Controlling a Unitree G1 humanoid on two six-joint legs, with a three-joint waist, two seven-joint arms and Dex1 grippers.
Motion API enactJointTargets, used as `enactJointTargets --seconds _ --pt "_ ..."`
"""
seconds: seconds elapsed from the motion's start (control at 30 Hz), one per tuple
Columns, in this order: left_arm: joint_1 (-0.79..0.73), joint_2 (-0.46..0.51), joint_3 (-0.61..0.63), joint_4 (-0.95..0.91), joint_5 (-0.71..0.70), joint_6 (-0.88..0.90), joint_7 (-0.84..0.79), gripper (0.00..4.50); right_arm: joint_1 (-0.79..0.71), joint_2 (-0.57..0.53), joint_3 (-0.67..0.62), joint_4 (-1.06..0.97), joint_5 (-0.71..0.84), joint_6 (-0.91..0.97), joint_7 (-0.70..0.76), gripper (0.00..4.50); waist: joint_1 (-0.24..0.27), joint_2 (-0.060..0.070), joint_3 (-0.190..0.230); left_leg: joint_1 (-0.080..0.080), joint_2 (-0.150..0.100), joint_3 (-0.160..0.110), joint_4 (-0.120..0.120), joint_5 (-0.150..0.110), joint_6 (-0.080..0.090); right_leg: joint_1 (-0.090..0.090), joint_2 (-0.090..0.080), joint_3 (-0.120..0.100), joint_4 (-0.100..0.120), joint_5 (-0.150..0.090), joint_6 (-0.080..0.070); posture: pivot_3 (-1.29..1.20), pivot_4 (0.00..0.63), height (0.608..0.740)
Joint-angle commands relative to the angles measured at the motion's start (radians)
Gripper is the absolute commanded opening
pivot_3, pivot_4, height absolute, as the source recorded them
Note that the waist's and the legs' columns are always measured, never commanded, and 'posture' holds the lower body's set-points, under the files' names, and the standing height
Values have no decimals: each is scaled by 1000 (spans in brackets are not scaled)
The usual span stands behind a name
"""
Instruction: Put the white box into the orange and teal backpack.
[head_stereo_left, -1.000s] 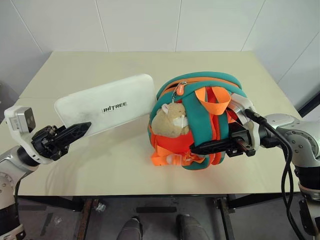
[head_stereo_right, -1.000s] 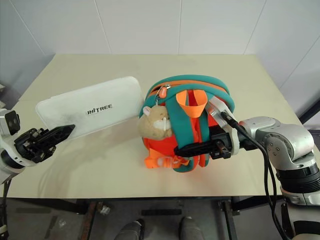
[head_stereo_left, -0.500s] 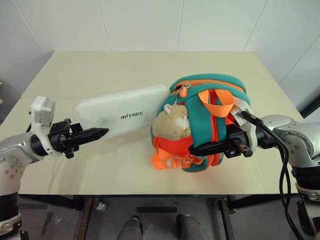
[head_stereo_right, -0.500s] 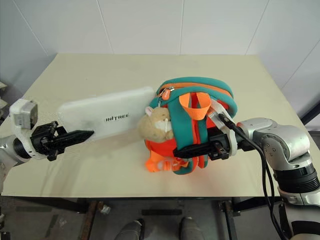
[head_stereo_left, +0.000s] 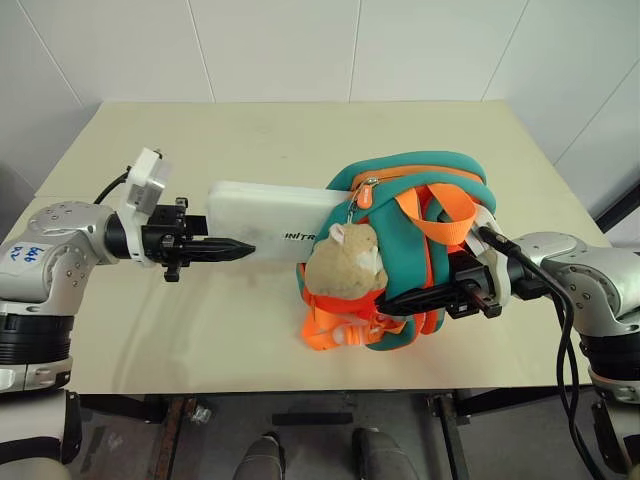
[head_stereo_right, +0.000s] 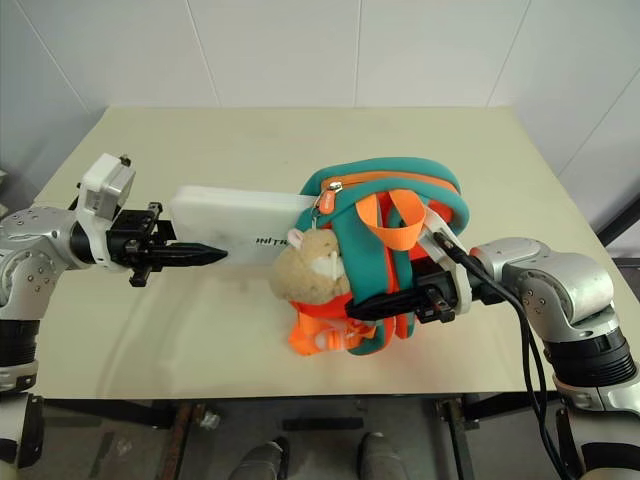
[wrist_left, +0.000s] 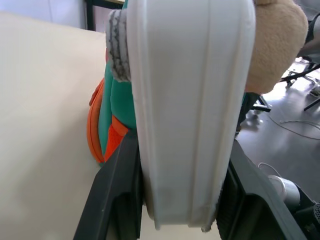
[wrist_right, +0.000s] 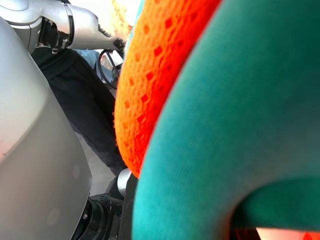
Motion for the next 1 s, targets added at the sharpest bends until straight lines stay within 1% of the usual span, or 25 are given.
enactJointTargets --seconds 0.03,0.13,0.23,0.37,0.4,0.43,0.5,0.57,0.67,0.73,0.77,0.93,1.0 --pt "-93 -65 -60 13 41 -15 16 1389 3 -3 -14 -33 10 -8 -2 36 5 0 0 0 0 0 0 0 0 0 0 0 0 0 0 0 150 740" --pt "-166 -132 -137 51 134 -9 91 1389 -6 5 -10 -30 8 -9 -7 36 10 0 0 -1 -1 -1 4 0 0 2 0 0 0 0 1 0 150 740" --pt "-225 -204 -208 104 246 -66 161 1389 -12 13 -4 -28 3 -14 -9 36 7 0 0 -1 -2 -1 7 0 0 3 0 0 1 2 3 0 150 740" --pt "-289 -334 -238 189 267 -99 164 1389 -11 21 -1 -34 -2 -20 -17 36 4 0 0 -1 -2 -1 9 0 0 3 0 0 2 2 3 0 150 740" --pt "-303 -349 -242 207 256 -46 160 1389 -10 24 -2 -37 -3 -20 -19 36 4 0 0 -1 -2 -1 9 0 0 2 0 0 2 2 3 0 150 740" --pt "-306 -356 -266 217 278 -65 139 1389 -8 27 -3 -42 -3 -20 -24 36 3 0 0 -1 -2 -1 9 0 0 2 0 0 2 2 3 0 150 740" --pt "-317 -380 -283 250 317 -106 149 1389 -2 29 -8 -53 2 -18 -34 36 4 0 0 -1 -2 -1 9 0 0 2 0 0 2 2 3 0 150 740" --pt "-320 -402 -268 255 298 -106 127 1389 4 29 -13 -62 8 -16 -43 36 6 0 0 -1 -2 -1 9 0 0 2 0 0 2 2 3 0 150 740" --pt "-310 -383 -280 246 321 -106 96 1389 21 23 -22 -73 12 -15 -54 36 6 0 0 -2 -2 -2 10 0 1 2 0 0 2 2 3 0 150 740" --pt "-307 -378 -265 245 316 -100 88 2104 28 20 -26 -77 13 -15 -58 0 5 0 0 -2 -2 -2 10 0 1 2 0 0 2 2 3 0 150 740" --pt "-307 -374 -257 243 311 -94 85 2337 30 20 -28 -78 13 -16 -60 0 5 0 0 -2 -2 -2 10 0 1 2 0 0 2 2 3 0 150 740" --pt "-298 -347 -201 255 330 -182 110 3832 28 26 -21 -70 7 -24 -64 0 4 0 0 -2 -2 -2 10 0 1 2 0 0 3 2 3 0 150 740" --pt "-286 -314 -193 248 327 -190 84 4375 29 25 -19 -67 4 -29 -63 0 4 0 0 -2 -2 -2 10 0 1 2 0 0 3 2 3 0 150 740"
